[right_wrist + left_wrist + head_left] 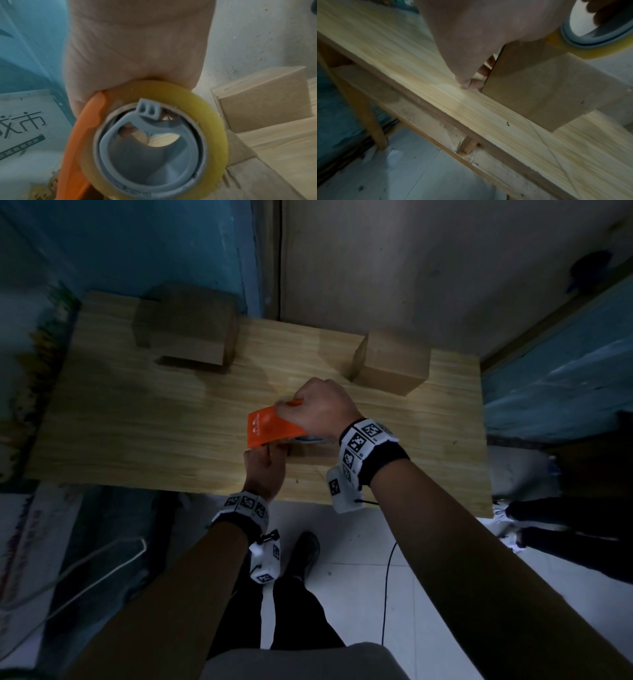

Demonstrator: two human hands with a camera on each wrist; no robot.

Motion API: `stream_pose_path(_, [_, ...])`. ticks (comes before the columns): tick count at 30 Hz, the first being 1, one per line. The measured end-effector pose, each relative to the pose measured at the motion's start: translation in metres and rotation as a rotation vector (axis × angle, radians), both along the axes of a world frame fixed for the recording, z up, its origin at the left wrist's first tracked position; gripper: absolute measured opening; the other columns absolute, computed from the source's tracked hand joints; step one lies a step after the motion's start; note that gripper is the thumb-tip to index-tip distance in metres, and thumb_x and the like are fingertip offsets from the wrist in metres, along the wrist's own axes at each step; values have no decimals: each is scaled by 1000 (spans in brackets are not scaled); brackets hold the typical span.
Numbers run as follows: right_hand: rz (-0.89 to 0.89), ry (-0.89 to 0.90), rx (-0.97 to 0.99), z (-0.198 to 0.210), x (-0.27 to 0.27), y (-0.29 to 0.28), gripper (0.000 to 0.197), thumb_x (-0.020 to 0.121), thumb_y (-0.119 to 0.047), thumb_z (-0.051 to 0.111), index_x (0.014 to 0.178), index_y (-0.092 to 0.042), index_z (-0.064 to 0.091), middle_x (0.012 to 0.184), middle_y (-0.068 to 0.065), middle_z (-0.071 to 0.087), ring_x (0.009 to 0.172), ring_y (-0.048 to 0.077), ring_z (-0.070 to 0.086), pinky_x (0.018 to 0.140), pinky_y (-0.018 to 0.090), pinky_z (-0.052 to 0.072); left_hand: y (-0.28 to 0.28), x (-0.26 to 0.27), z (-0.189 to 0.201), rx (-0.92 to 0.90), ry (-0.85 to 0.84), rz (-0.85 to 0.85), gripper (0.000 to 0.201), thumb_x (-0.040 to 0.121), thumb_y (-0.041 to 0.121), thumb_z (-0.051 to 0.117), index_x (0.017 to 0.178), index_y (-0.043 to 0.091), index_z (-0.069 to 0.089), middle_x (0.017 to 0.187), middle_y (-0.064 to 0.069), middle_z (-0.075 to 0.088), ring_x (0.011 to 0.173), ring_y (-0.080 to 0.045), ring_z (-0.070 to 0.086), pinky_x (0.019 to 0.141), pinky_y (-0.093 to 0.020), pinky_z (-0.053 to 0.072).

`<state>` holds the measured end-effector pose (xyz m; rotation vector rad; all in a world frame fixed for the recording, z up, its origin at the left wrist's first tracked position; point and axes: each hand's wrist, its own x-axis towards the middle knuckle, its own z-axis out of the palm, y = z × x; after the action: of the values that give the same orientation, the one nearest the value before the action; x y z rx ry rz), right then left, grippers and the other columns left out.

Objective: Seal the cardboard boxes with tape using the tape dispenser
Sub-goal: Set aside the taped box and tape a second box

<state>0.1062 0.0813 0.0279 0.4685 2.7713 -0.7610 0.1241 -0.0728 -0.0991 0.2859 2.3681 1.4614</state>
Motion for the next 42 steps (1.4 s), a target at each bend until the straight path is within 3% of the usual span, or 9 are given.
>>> stream_pose_path(11, [146, -148, -56, 11, 5, 23, 61, 87, -64, 55, 52, -14, 48, 55, 5, 50, 52, 20, 51, 52, 31, 37, 12, 15, 21, 46, -250, 149, 22, 101, 17, 39, 84, 9, 52, 68, 0, 49, 62, -16, 45, 65, -28, 33])
stream_pose_path(15, [71, -111, -128, 10, 21, 39, 58, 87, -59, 58, 50, -16, 48, 52, 2, 48, 48, 18, 48, 51, 29, 36, 13, 17, 20, 77, -218, 138, 32, 98, 19, 39, 119, 3, 56, 80, -4, 56, 75, -30, 53, 69, -28, 38])
stream_pose_path(17, [48, -90, -137, 10, 23, 43, 57, 86, -59, 59, 51, -15, 50, 52, 3, 50, 49, 17, 50, 51, 27, 36, 11, 15, 16, 113, -159, 80, 45, 96, 24, 35, 138, 10, 47, 105, -13, 64, 93, -27, 58, 80, -32, 48])
stream_pose_path(20, [24, -66, -138, 8, 24, 46, 56, 85, -59, 59, 53, -13, 53, 54, 7, 51, 48, 18, 50, 50, 29, 36, 5, 8, 8, 156, -201, -26, 54, 96, 36, 33, 148, 23, 33, 129, -30, 52, 118, -48, 48, 99, -56, 44])
stream_pose_path(22, [12, -54, -148, 7, 26, 45, 56, 85, -57, 59, 53, -13, 51, 53, 9, 48, 47, 19, 48, 49, 29, 34, 2, 5, 6, 180, -326, -88, 58, 95, 43, 36, 150, 27, 29, 131, -27, 51, 120, -47, 47, 102, -59, 40])
stream_pose_path(25, [-3, -34, -145, 7, 26, 43, 54, 87, -54, 61, 55, -12, 50, 54, 11, 46, 48, 20, 46, 48, 28, 32, -2, 0, 16, 199, -483, -57, 68, 85, 54, 44, 149, 36, 31, 117, 11, 59, 102, -6, 55, 99, -40, 44])
stream_pose_path(27, [4, -22, -142, 9, 23, 42, 54, 87, -53, 61, 55, -11, 50, 53, 11, 45, 47, 20, 45, 47, 28, 31, -2, -2, 24, 226, -531, -39, 67, 84, 48, 42, 149, 34, 32, 119, 11, 58, 99, 0, 53, 94, -35, 46])
stream_pose_path(32, [55, -40, -80, 16, 20, 46, 57, 85, -57, 59, 51, -13, 50, 50, 6, 48, 47, 16, 48, 47, 28, 35, -3, 1, 32, 214, -405, -96, 56, 95, 37, 34, 151, 37, 27, 148, -1, 44, 135, -15, 43, 112, -45, 37])
stream_pose_path(42, [-16, -89, -92, 17, 42, 54, 56, 90, -56, 57, 52, -16, 48, 52, 2, 50, 50, 15, 51, 51, 28, 37, 12, 11, 46, 156, -293, -7, 63, 91, 34, 29, 153, 25, 30, 151, -5, 41, 133, -16, 41, 111, -37, 38])
